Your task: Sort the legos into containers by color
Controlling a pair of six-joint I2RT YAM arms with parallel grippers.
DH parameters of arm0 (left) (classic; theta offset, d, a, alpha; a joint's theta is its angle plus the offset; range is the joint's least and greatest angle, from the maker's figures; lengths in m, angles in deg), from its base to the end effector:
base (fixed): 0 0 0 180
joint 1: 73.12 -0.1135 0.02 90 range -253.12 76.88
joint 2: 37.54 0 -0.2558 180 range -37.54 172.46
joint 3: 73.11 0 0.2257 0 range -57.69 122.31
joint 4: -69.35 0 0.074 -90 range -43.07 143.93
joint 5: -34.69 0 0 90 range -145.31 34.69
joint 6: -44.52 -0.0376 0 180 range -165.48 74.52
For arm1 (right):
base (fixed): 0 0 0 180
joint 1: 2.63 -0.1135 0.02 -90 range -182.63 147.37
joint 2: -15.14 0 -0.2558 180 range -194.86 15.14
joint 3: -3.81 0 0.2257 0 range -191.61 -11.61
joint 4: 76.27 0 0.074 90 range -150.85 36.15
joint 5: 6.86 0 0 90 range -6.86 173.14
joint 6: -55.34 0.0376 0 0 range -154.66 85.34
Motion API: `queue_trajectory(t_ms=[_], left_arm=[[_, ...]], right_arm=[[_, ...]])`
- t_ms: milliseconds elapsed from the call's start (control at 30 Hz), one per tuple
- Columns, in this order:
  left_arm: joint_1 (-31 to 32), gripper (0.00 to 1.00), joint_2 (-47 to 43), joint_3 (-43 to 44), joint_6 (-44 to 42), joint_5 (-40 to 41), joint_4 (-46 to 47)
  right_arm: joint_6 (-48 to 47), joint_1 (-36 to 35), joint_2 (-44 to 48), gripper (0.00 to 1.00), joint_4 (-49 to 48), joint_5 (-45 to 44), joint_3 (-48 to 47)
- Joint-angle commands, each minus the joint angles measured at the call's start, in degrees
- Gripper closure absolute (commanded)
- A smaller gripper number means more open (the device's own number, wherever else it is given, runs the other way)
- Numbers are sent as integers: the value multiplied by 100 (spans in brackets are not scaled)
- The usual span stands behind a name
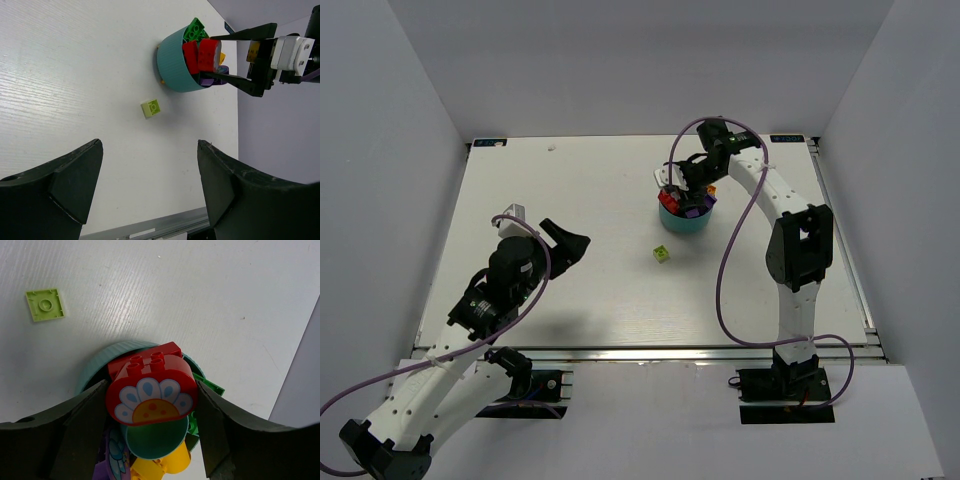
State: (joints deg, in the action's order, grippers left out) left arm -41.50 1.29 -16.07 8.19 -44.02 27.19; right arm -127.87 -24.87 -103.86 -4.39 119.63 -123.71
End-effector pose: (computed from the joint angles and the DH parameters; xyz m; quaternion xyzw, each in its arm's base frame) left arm 0.1201 -0.0653 0.2994 -0.2122 0.8087 -0.3068 0.4548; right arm 0.3747 0.1774 0.2775 -0.8199 0.4325 0.1211 0.3550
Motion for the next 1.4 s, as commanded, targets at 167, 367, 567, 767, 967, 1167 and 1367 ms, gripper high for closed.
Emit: queue_trajectory(t_ms=[167, 367, 567, 767, 967, 1167, 1367], left_arm=[[-33, 14, -33, -32, 12, 49, 37], [-33, 14, -16, -14, 3, 49, 55], [-33, 14, -16, 21, 3, 58, 55], [-33, 14, -59, 196, -41, 329, -182], [-33, 2, -139, 565, 195, 1023, -980], [-33, 2, 151, 979, 705, 1508, -2097], [-41, 66, 134, 1006, 1161, 1551, -2484]], right_arm=[[13, 35, 105, 11, -127, 42, 82], [13, 35, 158, 11, -162, 95, 126], [83, 44, 342, 10, -250, 218, 153], [514, 44, 904, 10, -610, 560, 275], [2039, 27, 2054, 11, -1723, 763, 1056], [5296, -209, 3076, 24, -3023, 852, 2359], [6296, -1720, 3076, 68, -2166, -703, 3480]])
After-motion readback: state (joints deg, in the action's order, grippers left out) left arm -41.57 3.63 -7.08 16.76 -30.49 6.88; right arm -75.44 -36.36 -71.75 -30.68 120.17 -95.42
